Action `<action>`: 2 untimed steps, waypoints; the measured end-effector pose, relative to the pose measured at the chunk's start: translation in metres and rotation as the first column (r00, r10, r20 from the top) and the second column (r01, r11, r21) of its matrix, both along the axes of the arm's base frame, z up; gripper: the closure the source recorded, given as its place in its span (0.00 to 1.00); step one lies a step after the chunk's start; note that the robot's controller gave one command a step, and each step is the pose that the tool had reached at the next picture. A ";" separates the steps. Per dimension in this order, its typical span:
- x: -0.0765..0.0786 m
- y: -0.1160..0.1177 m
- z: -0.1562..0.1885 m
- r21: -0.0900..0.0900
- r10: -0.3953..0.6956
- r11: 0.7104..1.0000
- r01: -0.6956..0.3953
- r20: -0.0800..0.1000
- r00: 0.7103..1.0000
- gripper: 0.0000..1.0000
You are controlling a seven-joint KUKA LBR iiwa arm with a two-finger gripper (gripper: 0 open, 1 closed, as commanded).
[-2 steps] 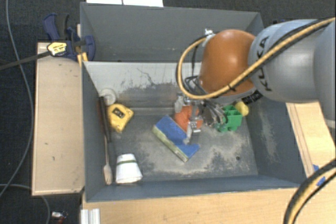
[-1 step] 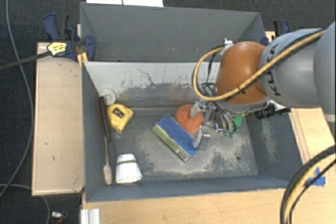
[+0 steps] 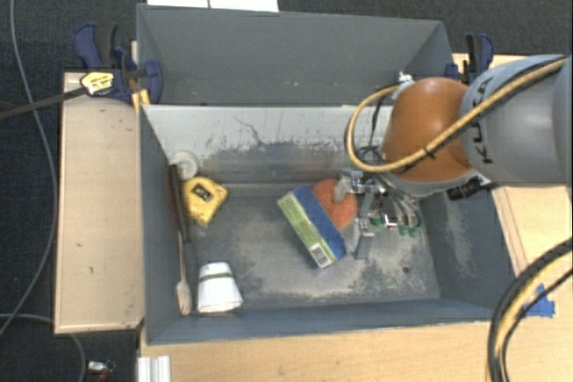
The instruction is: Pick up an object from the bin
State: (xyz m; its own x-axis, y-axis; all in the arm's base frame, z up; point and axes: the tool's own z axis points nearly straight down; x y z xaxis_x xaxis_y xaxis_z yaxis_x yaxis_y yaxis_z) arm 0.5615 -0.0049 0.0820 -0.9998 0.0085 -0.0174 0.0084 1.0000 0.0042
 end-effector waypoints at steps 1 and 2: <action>0.010 -0.010 -0.006 -0.003 0.212 0.977 -0.212 -0.001 0.977 0.00; 0.019 -0.023 -0.008 0.002 0.034 0.999 -0.034 0.001 0.999 0.00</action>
Offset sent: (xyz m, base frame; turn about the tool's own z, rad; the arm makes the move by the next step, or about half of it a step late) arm 0.0297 -0.0429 -0.0120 -0.2551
